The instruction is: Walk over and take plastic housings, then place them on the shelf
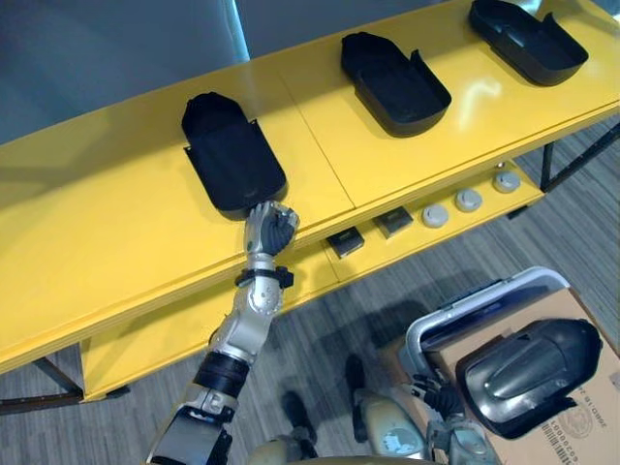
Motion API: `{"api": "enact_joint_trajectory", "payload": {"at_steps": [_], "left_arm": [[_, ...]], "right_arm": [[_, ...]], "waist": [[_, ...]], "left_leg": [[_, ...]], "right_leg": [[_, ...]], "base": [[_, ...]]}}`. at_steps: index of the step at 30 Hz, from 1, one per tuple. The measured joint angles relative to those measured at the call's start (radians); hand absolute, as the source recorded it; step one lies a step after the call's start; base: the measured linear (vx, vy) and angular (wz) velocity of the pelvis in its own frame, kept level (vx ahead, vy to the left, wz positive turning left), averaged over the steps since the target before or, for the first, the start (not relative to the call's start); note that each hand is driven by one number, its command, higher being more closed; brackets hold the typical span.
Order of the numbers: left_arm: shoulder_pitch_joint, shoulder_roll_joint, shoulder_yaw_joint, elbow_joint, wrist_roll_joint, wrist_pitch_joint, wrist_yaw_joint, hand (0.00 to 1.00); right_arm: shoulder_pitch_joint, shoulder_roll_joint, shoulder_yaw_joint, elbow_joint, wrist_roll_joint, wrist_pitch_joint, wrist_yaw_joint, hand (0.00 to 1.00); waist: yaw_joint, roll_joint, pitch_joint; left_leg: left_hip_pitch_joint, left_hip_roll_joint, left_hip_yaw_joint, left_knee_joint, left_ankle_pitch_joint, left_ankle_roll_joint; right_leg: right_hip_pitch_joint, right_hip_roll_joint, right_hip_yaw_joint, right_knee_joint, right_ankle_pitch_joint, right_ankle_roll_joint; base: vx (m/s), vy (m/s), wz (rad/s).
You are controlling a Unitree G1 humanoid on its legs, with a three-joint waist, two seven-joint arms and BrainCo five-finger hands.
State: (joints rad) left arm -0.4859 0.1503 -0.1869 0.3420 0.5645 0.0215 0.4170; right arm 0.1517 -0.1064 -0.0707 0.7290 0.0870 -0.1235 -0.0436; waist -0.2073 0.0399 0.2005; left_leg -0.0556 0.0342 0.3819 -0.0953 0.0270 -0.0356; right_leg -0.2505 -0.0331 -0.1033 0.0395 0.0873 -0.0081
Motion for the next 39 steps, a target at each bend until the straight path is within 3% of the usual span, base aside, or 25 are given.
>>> {"api": "enact_joint_trajectory", "payload": {"at_steps": [16, 20, 21, 26, 27, 30, 32, 35, 39], "left_arm": [[-0.053, 0.019, 0.042, 0.058, -0.003, 0.016, 0.0, 1.0], [-0.008, 0.006, 0.02, -0.066, -0.01, 0.013, -0.001, 1.0], [0.026, 0.0, -0.001, -0.175, -0.035, -0.007, -0.002, 1.0], [0.085, 0.008, -0.015, -0.395, -0.089, -0.081, -0.005, 1.0], [0.108, 0.022, -0.002, -0.484, -0.103, -0.115, -0.007, 1.0], [0.148, 0.027, 0.075, -0.6, -0.169, -0.176, -0.005, 1.0], [0.182, 0.026, 0.22, -0.651, -0.264, -0.229, 0.024, 1.0], [0.259, 0.017, 0.432, -0.642, -0.393, -0.247, 0.091, 1.0], [0.415, 0.013, 0.586, -0.535, -0.536, -0.263, 0.13, 1.0]], "right_arm": [[0.0, 0.001, 0.0, -0.003, 0.0, 0.0, 0.0, 0.0], [0.0, 0.001, -0.001, -0.001, 0.0, 0.001, -0.001, 0.0], [0.001, 0.001, -0.003, 0.005, 0.001, 0.007, -0.004, 0.0], [0.001, 0.001, -0.01, 0.039, 0.001, 0.017, -0.013, 0.0], [0.003, 0.001, -0.011, 0.044, 0.001, 0.021, -0.019, 0.0], [0.004, 0.001, -0.026, 0.063, 0.001, 0.024, -0.02, 0.0], [0.006, -0.002, -0.038, 0.083, 0.0, 0.026, -0.021, 0.0], [0.012, -0.008, -0.051, 0.095, 0.0, 0.041, -0.021, 0.0], [0.024, -0.009, -0.078, 0.112, 0.0, 0.059, -0.021, 0.0]], "waist": [[-0.001, -0.001, 0.001], [0.0, -0.001, 0.001], [0.001, -0.001, 0.0], [0.005, 0.0, 0.0], [0.006, 0.0, 0.0], [0.017, 0.001, -0.001], [0.041, 0.003, -0.012], [0.059, 0.005, -0.031], [0.089, 0.003, -0.065]], "left_leg": [[0.0, -0.002, 0.005, 0.0, -0.001, 0.0], [0.001, -0.002, -0.006, 0.0, 0.0, 0.001], [0.009, -0.002, -0.016, 0.0, 0.002, 0.004], [0.043, -0.003, -0.045, 0.0, 0.003, 0.005], [0.05, -0.005, -0.061, 0.0, 0.003, 0.005], [0.065, -0.005, -0.08, -0.001, 0.0, 0.0], [0.071, -0.005, -0.098, -0.006, 0.0, 0.0], [0.08, -0.004, -0.125, -0.006, 0.002, -0.002], [0.088, -0.002, -0.158, -0.006, 0.004, -0.004]], "right_leg": [[-0.008, 0.0, 0.009, 0.01, -0.002, 0.002], [-0.001, -0.003, -0.004, 0.008, -0.002, 0.002], [0.011, -0.004, -0.012, 0.007, -0.003, 0.003], [0.063, -0.011, -0.042, -0.001, -0.009, 0.004], [0.079, -0.015, -0.059, -0.005, -0.011, 0.005], [0.103, -0.019, -0.078, -0.006, -0.017, 0.01], [0.116, -0.02, -0.09, -0.007, -0.019, 0.009], [0.137, -0.021, -0.114, -0.009, -0.023, 0.006], [0.16, -0.022, -0.143, -0.011, -0.031, 0.002]], "base": [[0.01, 0.003, -0.01], [0.01, 0.003, 0.09], [0.03, 0.008, 0.15], [0.02, 0.015, 0.21], [0.0, 0.018, 0.29], [-0.01, 0.011, 0.22], [-0.02, -0.002, 0.18], [-0.01, -0.013, 0.22], [0.02, -0.017, 0.27]]}}
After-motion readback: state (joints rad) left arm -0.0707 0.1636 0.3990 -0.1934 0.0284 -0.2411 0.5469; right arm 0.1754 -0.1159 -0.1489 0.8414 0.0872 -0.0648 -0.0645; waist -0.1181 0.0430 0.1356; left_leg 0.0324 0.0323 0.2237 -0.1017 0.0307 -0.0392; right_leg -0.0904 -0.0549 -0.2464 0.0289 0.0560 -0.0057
